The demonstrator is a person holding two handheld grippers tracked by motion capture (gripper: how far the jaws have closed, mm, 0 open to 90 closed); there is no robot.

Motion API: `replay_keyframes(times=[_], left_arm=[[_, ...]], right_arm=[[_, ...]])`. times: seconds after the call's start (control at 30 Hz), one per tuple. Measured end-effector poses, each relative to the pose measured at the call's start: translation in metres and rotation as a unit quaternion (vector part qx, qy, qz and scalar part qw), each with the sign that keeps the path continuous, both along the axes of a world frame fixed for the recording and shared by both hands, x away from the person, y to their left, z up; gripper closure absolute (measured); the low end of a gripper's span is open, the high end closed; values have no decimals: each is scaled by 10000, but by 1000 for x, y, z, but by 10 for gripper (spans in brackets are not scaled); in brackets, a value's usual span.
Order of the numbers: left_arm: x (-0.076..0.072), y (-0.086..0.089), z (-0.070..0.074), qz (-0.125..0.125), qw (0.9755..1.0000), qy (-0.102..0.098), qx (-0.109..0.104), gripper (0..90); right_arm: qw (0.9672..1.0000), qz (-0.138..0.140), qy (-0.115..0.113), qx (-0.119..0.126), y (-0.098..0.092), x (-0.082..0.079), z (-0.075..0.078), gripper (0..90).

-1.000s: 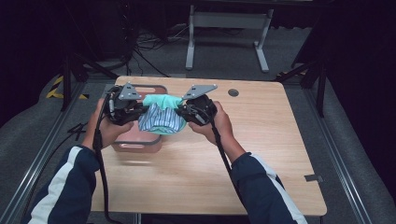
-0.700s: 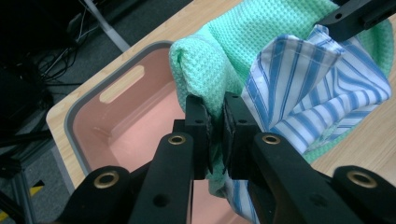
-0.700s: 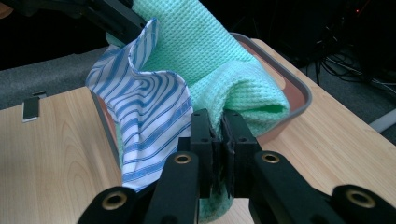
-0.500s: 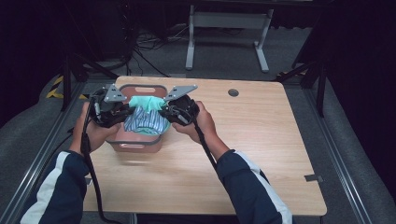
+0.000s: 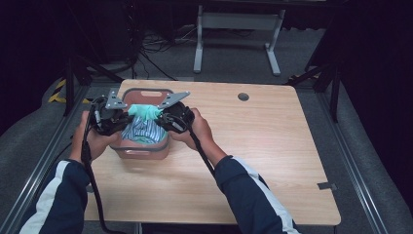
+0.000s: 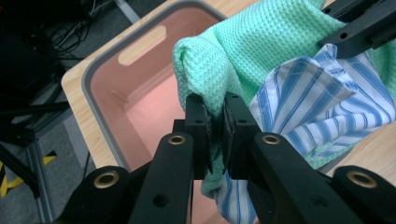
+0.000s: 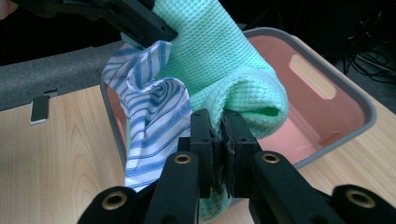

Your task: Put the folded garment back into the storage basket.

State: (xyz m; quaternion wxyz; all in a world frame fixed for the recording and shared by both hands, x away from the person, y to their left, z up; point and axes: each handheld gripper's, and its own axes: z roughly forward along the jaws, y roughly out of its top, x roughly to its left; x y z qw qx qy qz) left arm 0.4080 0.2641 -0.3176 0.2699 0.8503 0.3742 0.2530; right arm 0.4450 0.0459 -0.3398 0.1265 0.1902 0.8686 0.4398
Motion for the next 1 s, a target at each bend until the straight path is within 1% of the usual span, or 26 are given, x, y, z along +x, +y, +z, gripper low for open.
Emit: replay_keyframes(times=[0.03,0.07,0.1,0.13,0.17,0.23,0.27,0.3,0.33,0.37,0.4,0.5,0.53,0.6,0.63,0.67,0.7,0.73,0.77,0.83,0.9,0.93,1.0], left_arm=[[1,1,-3,25,10000,13,-57,823],[1,1,-3,25,10000,13,-57,823],[3,2,-7,45,10000,25,-51,823],[4,3,-9,67,9999,-10,-74,823],[4,4,-13,101,9999,61,-108,823],[6,5,-19,112,9999,85,-39,823],[6,5,-21,109,9998,148,-63,823],[6,5,-21,109,9998,148,-63,823],[8,7,-26,139,9998,167,-49,822],[8,7,-26,139,9998,167,-49,823],[9,7,-30,165,9997,137,-90,823],[11,8,-36,184,9996,216,15,822],[11,7,-39,194,9996,202,-50,822],[13,8,-41,187,9996,206,-13,822],[13,7,-42,209,9994,274,-2,822],[14,7,-43,187,9994,285,3,822],[14,6,-45,209,9995,242,3,822],[15,6,-46,197,9995,243,33,822],[15,5,-47,191,9995,257,7,821],[15,6,-49,220,9994,245,64,821],[17,6,-51,247,9993,287,11,820],[17,6,-53,257,9992,320,41,820],[18,5,-55,275,9992,293,31,818]], right_arm=[[10000,-8,17,-2,2,1,-2,838],[10000,-8,17,-2,2,1,-2,838],[10000,-12,61,-25,6,3,-7,838],[10000,-19,84,-29,7,4,-9,839],[9999,-16,110,-43,8,5,-10,838],[9999,26,106,-90,12,7,-15,838],[9998,-1,130,-116,14,8,-18,838],[9998,-1,130,-116,14,8,-18,838],[9997,-9,179,-154,16,9,-22,838],[9997,-9,179,-154,16,9,-22,838],[9996,5,203,-170,18,9,-25,837],[9994,4,251,-236,22,10,-30,836],[9994,14,248,-256,23,10,-32,836],[9993,-3,270,-267,23,11,-34,836],[9992,-2,290,-272,24,11,-35,836],[9991,-25,306,-293,24,11,-36,836],[9990,-39,315,-307,24,12,-37,835],[9990,-33,318,-319,24,13,-39,835],[9989,-42,338,-335,24,14,-40,835],[9988,-35,348,-353,25,14,-42,835],[9986,-37,363,-391,25,15,-46,833],[9985,-41,379,-394,26,15,-47,832],[9983,-42,402,-422,27,15,-50,828]])
